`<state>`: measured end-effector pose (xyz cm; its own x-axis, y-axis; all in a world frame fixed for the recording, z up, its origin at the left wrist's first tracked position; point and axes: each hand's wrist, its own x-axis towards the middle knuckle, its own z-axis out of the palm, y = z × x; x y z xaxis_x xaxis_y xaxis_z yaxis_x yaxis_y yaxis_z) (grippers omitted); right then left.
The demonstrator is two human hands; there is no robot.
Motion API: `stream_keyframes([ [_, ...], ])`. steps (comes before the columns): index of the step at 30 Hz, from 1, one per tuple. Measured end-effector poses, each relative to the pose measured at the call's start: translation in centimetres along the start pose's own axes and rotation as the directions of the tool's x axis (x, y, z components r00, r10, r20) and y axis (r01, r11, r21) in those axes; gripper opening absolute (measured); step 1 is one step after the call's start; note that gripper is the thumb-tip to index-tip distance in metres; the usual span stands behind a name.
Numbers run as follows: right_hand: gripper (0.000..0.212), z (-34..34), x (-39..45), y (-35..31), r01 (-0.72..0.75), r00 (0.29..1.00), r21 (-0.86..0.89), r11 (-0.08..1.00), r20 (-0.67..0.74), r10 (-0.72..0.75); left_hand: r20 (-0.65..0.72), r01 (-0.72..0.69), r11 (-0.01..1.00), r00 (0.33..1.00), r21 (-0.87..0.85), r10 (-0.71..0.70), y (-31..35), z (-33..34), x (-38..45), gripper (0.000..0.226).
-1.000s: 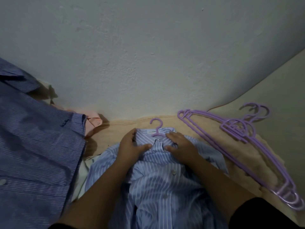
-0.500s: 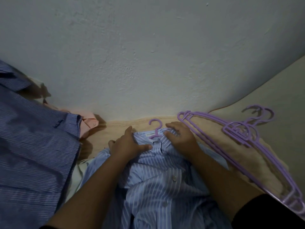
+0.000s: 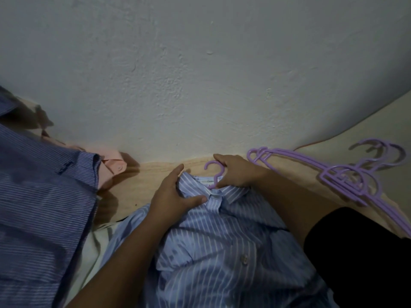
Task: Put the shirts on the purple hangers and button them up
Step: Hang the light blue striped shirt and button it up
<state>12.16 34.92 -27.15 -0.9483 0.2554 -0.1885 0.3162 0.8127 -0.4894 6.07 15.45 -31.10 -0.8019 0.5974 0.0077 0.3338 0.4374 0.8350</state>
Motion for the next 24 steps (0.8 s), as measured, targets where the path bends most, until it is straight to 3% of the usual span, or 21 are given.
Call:
stream_keyframes([
  [4,0.096,-0.2,-0.6,-0.3,0.038,0.994,0.002,0.999,-0.105,-0.038,-0.014,-0.008,0.994,1.0,-0.112,0.006,1.1,-0.6,-0.5,0.101],
  [8,0.105,-1.7,-2.2,-1.6,0.085,0.973,-0.023,0.996,-0.213,-0.088,-0.025,0.062,0.947,0.997,-0.316,-0.074,3.7,-2.0,-1.0,0.097],
  [12,0.103,-4.6,-5.5,-4.1,0.175,0.907,-0.128,0.976,-0.365,-0.211,-0.057,0.065,0.94,0.994,-0.334,-0.089,7.4,-4.2,-2.0,0.066],
  [15,0.1,-7.7,-8.9,-6.6,0.191,0.845,-0.23,0.954,-0.457,-0.279,-0.062,0.04,0.912,0.996,-0.408,-0.071,11.0,-6.5,-3.4,0.063],
  [19,0.096,-12.6,-14.5,-10.4,0.199,0.768,-0.315,0.928,-0.539,-0.347,-0.061,-0.074,0.876,0.997,-0.477,0.051,16.6,-10.2,-6.4,0.068],
  [24,0.092,-18.1,-22.3,-15.8,0.193,0.663,-0.408,0.892,-0.616,-0.425,-0.052,-0.239,0.874,0.969,-0.423,0.24,23.8,-14.9,-12.0,0.07],
])
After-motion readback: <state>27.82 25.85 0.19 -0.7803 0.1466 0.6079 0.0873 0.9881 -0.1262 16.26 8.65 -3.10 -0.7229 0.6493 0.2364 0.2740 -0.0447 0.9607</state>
